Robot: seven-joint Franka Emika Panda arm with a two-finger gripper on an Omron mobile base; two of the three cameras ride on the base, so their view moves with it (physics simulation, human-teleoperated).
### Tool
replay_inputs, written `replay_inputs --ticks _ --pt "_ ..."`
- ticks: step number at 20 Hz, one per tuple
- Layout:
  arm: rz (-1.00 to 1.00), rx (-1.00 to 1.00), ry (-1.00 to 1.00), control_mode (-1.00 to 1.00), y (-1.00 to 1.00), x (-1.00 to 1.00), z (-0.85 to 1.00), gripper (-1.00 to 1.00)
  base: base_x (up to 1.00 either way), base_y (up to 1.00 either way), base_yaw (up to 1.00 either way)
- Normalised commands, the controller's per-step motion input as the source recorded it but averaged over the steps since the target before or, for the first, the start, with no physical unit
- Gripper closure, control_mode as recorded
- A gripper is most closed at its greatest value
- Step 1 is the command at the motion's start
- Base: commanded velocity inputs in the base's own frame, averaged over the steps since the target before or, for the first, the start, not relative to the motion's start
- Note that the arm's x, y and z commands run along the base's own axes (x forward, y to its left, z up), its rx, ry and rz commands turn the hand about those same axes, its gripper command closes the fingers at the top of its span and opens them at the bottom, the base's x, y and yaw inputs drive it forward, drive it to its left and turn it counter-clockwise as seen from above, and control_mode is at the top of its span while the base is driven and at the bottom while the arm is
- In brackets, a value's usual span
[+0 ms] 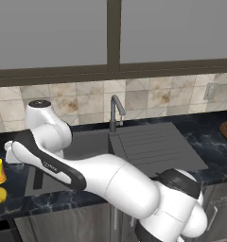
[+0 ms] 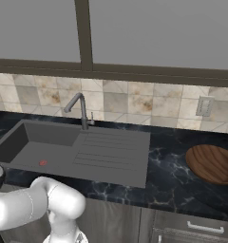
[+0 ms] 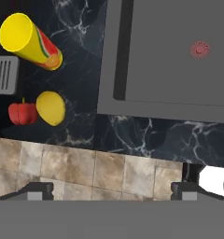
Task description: Remove the lemon and bell pepper from the sink. Then move the bowl and cup from the counter to the sink for washing.
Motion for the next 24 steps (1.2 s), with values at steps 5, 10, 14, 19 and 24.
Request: replay_inputs --ticks 5,10,14,19,24 --pt "-0.01 0.00 0.00 -1.00 -0.04 0.20 0.01 -1.00 0.00 0.00 0.00" --pt "-0.01 0.01 0.00 -1.00 0.00 0.17 0.00 -1.00 0.00 0.00 0.00" --pt "-0.02 0.00 0.00 -1.00 0.03 0.14 0.00 -1.00 0.00 0.00 0.00" --pt "-0.03 0.02 0.00 -1.00 0.10 0.18 0.00 -1.00 0.00 0.00 0.00" --pt "-0.02 0.04 0.00 -1.00 0.14 0.19 0.00 -1.00 0.00 0.00 0.00"
